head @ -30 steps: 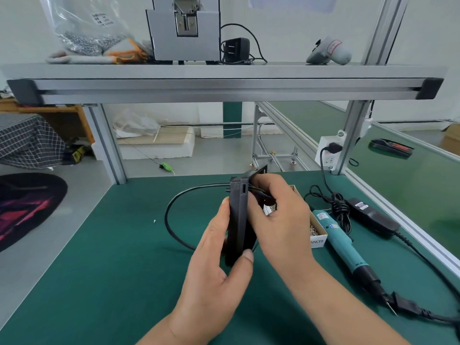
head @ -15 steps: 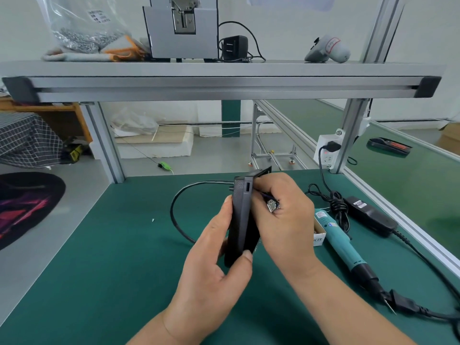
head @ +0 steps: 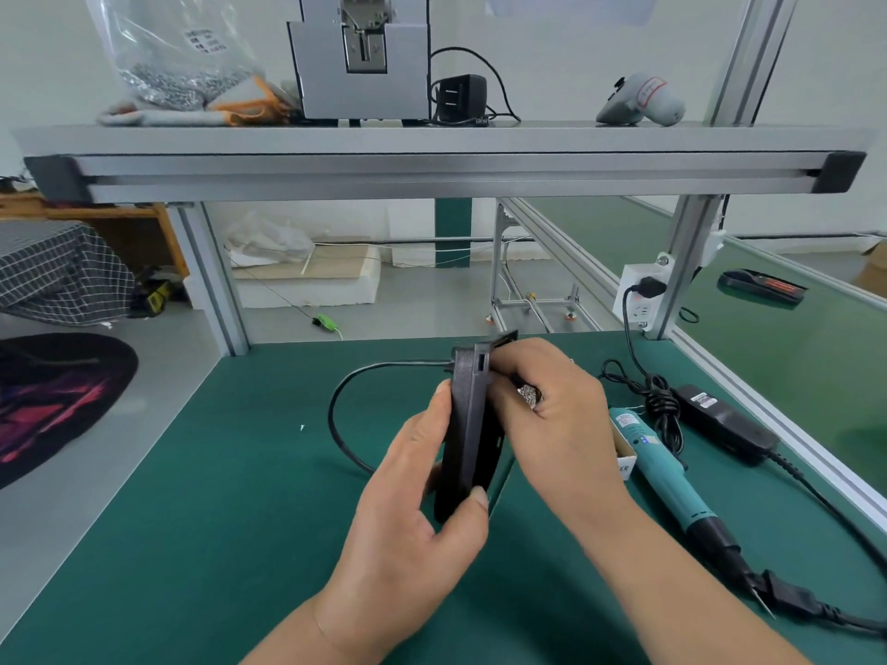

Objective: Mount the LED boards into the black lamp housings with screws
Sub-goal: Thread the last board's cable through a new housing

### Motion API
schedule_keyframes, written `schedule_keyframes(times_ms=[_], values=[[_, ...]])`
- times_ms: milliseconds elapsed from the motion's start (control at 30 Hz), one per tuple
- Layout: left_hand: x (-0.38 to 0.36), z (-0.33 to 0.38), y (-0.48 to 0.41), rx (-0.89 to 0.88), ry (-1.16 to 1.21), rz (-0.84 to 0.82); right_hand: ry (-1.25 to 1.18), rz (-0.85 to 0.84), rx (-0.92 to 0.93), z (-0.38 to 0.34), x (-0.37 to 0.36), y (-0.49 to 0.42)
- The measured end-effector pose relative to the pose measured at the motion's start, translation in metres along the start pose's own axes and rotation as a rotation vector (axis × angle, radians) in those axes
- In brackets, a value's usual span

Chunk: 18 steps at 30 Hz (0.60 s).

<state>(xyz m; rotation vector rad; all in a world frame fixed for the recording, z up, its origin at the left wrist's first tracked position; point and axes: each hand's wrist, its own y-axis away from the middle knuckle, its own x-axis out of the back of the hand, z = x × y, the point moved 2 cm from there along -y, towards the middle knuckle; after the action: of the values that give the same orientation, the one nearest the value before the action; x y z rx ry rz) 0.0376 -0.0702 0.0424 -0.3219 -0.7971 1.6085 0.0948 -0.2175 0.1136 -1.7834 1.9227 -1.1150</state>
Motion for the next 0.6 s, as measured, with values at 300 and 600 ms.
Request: schedule_keyframes(times_ms=[300, 600], values=[[-0.003, 0.012, -0.003, -0.012, -0.017, -0.014, -0.160, 0.197, -0.144, 0.002, 0.006, 0.002], [-0.002, 0.012, -0.002, -0.024, -0.122, -0.004, -0.112, 0.166, -0.183, 0.001, -0.002, 0.009]])
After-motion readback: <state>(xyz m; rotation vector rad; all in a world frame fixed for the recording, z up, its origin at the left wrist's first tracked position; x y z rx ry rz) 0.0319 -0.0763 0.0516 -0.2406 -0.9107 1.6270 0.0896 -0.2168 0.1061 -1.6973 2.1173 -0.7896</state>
